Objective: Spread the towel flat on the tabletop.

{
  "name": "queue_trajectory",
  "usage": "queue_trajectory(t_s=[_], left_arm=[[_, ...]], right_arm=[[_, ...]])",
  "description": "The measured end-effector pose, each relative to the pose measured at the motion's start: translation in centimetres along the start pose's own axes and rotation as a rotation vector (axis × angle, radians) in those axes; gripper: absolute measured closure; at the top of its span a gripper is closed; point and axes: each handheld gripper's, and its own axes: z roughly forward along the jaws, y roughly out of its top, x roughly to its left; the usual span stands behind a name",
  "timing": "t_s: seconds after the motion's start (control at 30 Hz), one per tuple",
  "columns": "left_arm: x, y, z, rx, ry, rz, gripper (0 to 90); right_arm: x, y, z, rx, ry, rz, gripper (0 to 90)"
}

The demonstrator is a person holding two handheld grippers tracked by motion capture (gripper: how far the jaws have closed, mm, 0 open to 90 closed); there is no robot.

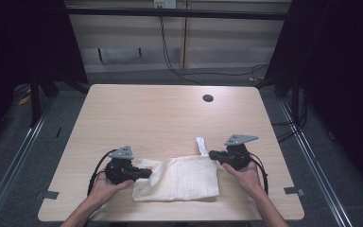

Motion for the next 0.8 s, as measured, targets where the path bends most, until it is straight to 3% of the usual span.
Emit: queue_trajectory(t_s=[0.17, 0.23, 0.43, 0.57, 0.8], left_arm=[[0.7, 0.5, -0.6, -0.027, 0.017, -0.034, 88.8], [0.9, 0.6, -0.8, -0.02, 0.028, -0.028, 88.8], [1.4, 2.0, -2.6, -0.072, 0.056, -0.031, 89.1], [1.4, 3.4, -3.8, -0.097, 0.067, -0.006, 89.1], [2.5, 5.5, -5.2, -0.158, 0.087, -0.008, 89.2]], right_arm=[[0.0, 0.5, -0.6, -0.037, 0.022, 0.019, 86.4], [-0.2, 0.7, -0.9, -0.047, 0.025, 0.029, 86.5], [-0.8, 2.3, -2.8, -0.123, 0.042, 0.046, 86.8], [-1.2, 3.5, -4.0, -0.145, 0.042, 0.037, 86.8], [-1.3, 5.8, -5.7, -0.18, 0.048, 0.003, 86.8]])
